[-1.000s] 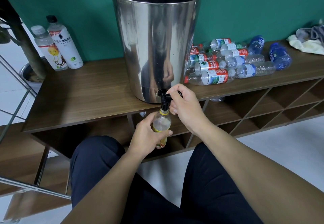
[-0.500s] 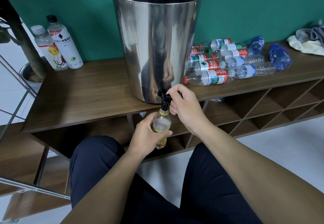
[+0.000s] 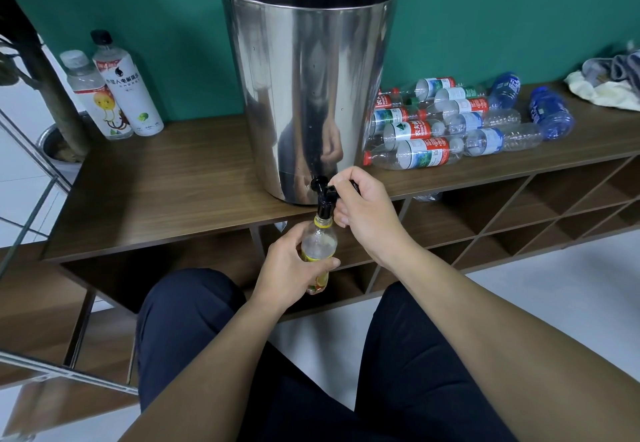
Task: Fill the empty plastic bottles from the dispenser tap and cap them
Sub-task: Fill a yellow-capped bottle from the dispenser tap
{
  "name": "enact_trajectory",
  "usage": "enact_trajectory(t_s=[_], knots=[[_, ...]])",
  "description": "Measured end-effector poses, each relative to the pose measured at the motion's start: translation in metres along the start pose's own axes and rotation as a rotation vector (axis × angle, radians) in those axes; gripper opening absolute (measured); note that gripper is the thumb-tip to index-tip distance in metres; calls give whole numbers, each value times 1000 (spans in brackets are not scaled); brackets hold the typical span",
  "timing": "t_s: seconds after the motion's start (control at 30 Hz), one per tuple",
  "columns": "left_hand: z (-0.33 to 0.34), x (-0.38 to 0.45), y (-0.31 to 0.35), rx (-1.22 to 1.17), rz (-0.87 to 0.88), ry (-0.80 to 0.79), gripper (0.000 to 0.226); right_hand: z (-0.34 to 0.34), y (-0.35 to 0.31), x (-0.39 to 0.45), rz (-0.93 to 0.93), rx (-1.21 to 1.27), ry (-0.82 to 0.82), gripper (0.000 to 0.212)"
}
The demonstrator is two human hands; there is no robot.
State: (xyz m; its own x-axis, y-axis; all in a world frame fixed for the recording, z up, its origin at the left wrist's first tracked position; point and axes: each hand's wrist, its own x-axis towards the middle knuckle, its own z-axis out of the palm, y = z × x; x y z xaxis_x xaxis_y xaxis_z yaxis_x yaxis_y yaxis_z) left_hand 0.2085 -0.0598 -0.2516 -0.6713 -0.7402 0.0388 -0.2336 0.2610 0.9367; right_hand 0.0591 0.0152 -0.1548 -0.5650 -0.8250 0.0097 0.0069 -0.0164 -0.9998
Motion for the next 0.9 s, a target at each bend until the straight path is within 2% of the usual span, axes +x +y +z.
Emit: enact_trajectory(t_s=[0.9], knots=[[0, 0, 0, -23, -1, 0, 71, 0, 1, -1, -12, -7, -3, 21]])
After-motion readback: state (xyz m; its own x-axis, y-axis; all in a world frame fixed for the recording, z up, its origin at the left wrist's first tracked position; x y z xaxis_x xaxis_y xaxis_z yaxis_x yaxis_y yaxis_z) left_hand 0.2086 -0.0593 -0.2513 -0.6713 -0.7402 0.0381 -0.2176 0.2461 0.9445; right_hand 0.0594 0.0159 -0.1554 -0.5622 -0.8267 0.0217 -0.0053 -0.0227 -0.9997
